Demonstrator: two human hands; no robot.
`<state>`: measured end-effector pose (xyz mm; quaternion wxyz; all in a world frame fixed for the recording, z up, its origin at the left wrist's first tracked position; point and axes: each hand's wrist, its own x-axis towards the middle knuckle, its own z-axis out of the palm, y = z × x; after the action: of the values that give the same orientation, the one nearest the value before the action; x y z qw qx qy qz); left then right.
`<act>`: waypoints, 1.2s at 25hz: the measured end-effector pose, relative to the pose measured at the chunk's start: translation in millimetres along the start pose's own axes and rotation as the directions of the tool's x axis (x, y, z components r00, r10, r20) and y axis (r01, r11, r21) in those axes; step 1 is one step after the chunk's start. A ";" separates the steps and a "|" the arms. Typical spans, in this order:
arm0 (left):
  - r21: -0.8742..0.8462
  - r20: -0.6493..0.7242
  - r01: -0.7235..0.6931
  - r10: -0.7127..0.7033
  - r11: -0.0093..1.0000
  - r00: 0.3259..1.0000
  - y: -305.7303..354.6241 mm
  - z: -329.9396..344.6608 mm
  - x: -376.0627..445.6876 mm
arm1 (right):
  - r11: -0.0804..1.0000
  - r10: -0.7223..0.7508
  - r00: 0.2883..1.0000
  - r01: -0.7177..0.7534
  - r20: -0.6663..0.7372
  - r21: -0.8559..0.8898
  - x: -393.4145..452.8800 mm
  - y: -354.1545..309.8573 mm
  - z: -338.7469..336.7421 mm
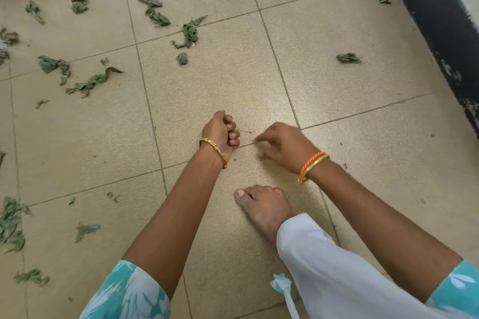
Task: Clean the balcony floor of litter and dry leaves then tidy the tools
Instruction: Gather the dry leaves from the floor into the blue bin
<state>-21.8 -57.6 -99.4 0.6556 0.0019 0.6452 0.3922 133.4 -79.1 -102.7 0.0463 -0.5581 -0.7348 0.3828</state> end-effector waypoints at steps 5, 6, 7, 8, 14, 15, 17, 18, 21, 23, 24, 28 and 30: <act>-0.040 0.077 -0.004 0.007 0.999 0.997 0.1 -4.1 3.1 | 0.980 -0.181 0.976 0.169 -0.123 -0.103 -9.6 18.8 26.3; -0.044 0.094 -0.013 0.017 0.999 0.995 0.3 -3.5 3.2 | 0.980 -0.180 0.976 0.167 -0.126 -0.107 -8.6 18.5 27.1; -0.036 0.104 -0.018 0.021 0.999 0.994 -0.1 -2.8 3.6 | 0.985 -0.161 0.979 0.151 -0.126 -0.087 -7.8 17.4 26.7; -0.012 0.113 -0.017 0.018 1.000 0.993 -0.9 -1.8 4.1 | 0.993 -0.117 0.983 0.113 -0.139 -0.035 -7.2 16.7 24.9; 0.211 0.197 0.012 -0.055 0.977 0.979 -8.5 13.2 12.5 | 0.814 0.247 0.920 -0.026 -0.304 0.581 -6.4 2.3 -13.0; 0.229 0.223 0.018 -0.070 0.973 0.972 -9.4 18.1 13.8 | 0.800 0.245 0.918 -0.010 -0.312 0.599 -5.1 -3.0 -19.2; 0.254 0.307 0.025 -0.105 0.967 0.946 -12.9 32.0 14.3 | 0.837 0.233 0.918 -0.021 -0.322 0.546 -1.8 -12.3 -29.3; 0.264 0.354 0.033 -0.128 0.964 0.926 -15.7 40.1 14.5 | 0.873 0.226 0.922 -0.048 -0.315 0.486 -0.4 -14.3 -34.0; 0.283 0.427 0.066 -0.188 0.957 0.884 -21.1 67.0 17.6 | 0.935 0.237 0.895 -0.105 -0.377 0.338 0.9 -6.6 -59.3; 0.264 0.439 0.090 -0.202 0.960 0.875 -16.6 84.4 23.6 | 0.938 0.286 0.829 -0.141 -0.480 0.316 10.6 18.4 -86.1; 0.263 0.424 0.091 -0.200 0.960 0.883 -12.1 92.8 27.5 | 0.938 0.318 0.798 -0.185 -0.513 0.294 18.4 36.7 -99.2; 0.313 0.371 0.045 -0.166 0.949 0.914 3.6 120.6 40.1 | 0.933 0.337 0.806 -0.355 -0.487 0.059 54.7 111.3 -120.1; 0.347 0.355 0.053 -0.183 0.936 0.917 9.3 131.2 45.5 | 0.951 0.264 0.844 -0.308 -0.466 -0.020 68.3 127.5 -113.1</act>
<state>78.2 38.4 -111.1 0.7817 0.1485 0.5604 0.2297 264.0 47.9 -126.1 0.1342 -0.7372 -0.6287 0.2078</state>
